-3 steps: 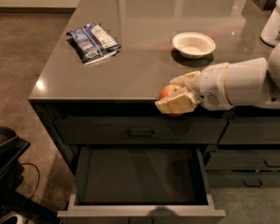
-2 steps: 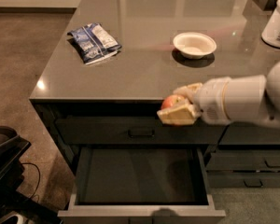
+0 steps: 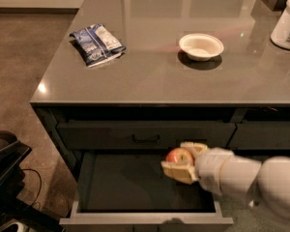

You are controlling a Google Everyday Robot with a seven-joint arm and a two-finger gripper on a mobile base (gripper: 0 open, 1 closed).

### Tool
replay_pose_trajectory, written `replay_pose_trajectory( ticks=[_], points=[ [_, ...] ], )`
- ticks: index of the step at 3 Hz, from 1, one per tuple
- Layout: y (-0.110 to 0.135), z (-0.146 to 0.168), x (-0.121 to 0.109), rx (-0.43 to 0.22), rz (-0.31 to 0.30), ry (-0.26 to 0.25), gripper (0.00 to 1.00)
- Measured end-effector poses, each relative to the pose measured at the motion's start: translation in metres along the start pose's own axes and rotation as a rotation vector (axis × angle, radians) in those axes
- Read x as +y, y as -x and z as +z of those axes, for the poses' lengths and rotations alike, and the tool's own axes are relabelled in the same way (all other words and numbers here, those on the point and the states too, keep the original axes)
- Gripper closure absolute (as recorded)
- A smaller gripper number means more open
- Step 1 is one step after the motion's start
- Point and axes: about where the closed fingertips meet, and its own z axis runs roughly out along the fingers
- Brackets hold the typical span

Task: Place apple into middle drawer

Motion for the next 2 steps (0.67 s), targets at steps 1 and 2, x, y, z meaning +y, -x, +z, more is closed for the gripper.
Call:
replay_pose_trajectory(
  ticks=[1, 2],
  points=[
    [-0.0198, 0.0030, -0.0121, -0.018, 0.032, -0.060, 1.00],
    [-0.0175, 0.0029, -0.0122, -0.018, 0.027, -0.062, 1.00]
  ],
)
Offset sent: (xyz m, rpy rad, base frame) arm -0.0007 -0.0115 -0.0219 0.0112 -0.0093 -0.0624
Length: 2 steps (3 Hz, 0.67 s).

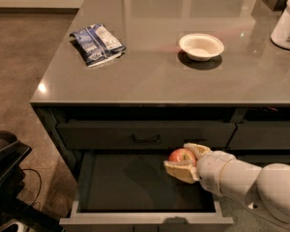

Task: Place apple into middle drawer

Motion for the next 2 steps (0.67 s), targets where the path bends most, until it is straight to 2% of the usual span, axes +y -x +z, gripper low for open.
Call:
replay_pose_trajectory(
  ticks=[1, 2],
  points=[
    [-0.012, 0.007, 0.000, 0.001, 0.031, 0.008, 1.00],
    [-0.039, 0.032, 0.002, -0.027, 0.078, 0.048, 1.00]
  ],
)
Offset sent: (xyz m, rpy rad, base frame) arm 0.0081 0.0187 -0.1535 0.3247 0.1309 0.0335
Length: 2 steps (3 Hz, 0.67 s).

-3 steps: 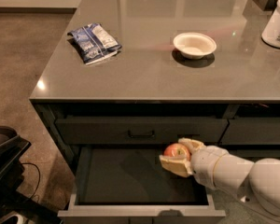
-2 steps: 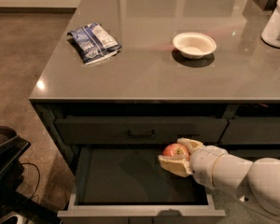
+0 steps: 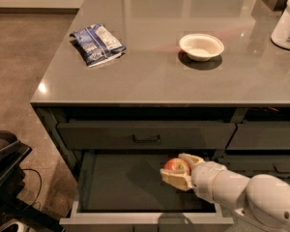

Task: Place apple into middle drawer

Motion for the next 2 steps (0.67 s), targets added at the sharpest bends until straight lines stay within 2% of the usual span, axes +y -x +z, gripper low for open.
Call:
replay_pose_trajectory(
  ticks=[2],
  points=[
    [-0.085, 0.075, 0.000, -0.027, 0.148, 0.145, 1.00]
  ],
)
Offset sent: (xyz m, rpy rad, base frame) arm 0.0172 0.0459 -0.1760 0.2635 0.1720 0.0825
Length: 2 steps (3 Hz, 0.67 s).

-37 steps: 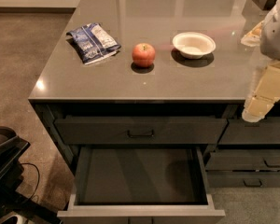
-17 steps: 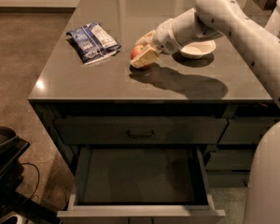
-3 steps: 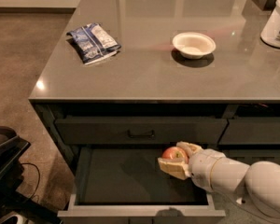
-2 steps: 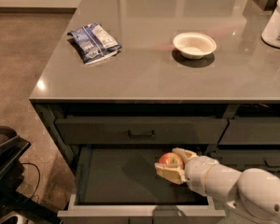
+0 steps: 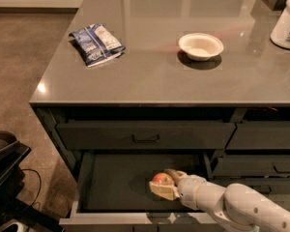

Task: Place apple into middle drawer

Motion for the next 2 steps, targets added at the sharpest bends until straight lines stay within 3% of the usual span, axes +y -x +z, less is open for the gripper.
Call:
replay_pose_trajectory(
  ticks=[1, 2],
  points=[
    [-0.030, 0.032, -0.008, 0.022, 0.044, 0.034, 1.00],
    [-0.044, 0.058, -0.019, 0.059, 0.039, 0.029, 1.00]
  ],
)
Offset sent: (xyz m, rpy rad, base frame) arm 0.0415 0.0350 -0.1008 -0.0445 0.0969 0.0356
